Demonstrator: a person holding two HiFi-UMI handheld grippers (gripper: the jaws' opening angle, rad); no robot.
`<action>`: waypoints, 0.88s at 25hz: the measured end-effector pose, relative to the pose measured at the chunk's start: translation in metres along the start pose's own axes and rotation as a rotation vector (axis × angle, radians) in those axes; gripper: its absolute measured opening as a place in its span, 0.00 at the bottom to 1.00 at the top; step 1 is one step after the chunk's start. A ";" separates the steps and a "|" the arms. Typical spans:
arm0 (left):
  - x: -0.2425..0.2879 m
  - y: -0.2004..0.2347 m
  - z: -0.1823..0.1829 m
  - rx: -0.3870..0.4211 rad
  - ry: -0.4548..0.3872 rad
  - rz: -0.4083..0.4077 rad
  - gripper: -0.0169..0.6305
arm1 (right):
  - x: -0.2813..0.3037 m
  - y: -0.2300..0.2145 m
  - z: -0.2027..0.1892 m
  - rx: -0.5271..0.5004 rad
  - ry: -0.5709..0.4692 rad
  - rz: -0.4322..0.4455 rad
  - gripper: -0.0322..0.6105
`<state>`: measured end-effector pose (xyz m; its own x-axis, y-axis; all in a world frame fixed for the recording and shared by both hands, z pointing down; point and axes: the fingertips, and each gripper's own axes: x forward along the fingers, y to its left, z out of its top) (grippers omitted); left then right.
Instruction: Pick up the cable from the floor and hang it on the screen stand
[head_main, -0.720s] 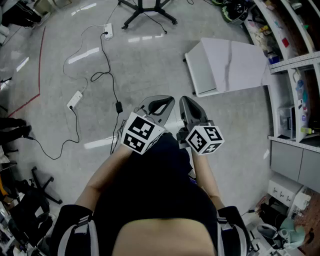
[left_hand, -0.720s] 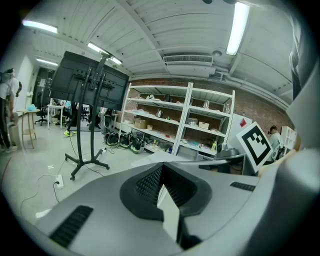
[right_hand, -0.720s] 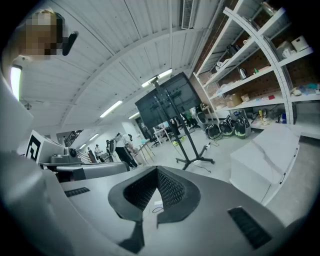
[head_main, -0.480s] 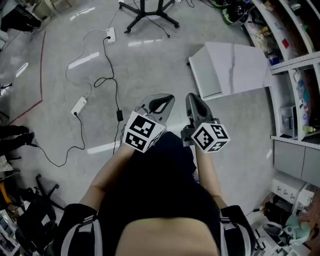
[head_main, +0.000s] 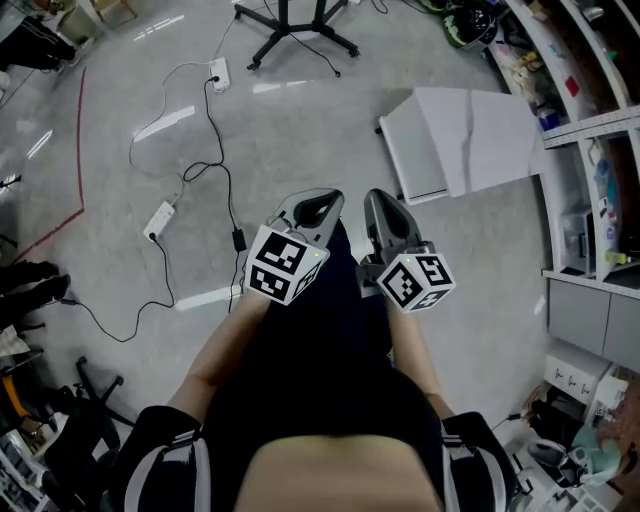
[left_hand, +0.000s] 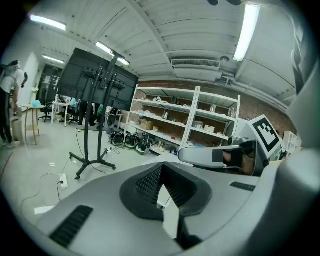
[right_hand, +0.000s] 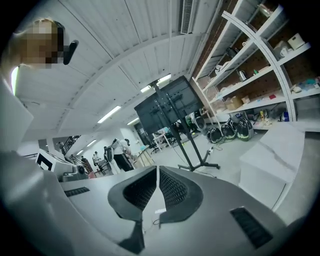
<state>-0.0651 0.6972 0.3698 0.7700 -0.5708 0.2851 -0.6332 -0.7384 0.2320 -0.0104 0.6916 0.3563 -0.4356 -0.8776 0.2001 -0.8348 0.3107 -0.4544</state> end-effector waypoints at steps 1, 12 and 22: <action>0.005 0.004 -0.001 -0.002 0.002 0.004 0.03 | 0.006 -0.003 -0.001 0.003 0.002 -0.003 0.09; 0.098 0.071 0.027 -0.018 0.016 0.062 0.03 | 0.097 -0.070 0.041 0.015 0.013 0.006 0.09; 0.190 0.132 0.076 -0.049 -0.017 0.129 0.03 | 0.172 -0.144 0.103 -0.030 0.023 0.036 0.09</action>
<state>0.0033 0.4637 0.3834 0.6831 -0.6662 0.2993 -0.7296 -0.6404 0.2398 0.0693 0.4587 0.3669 -0.4725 -0.8573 0.2044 -0.8282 0.3525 -0.4357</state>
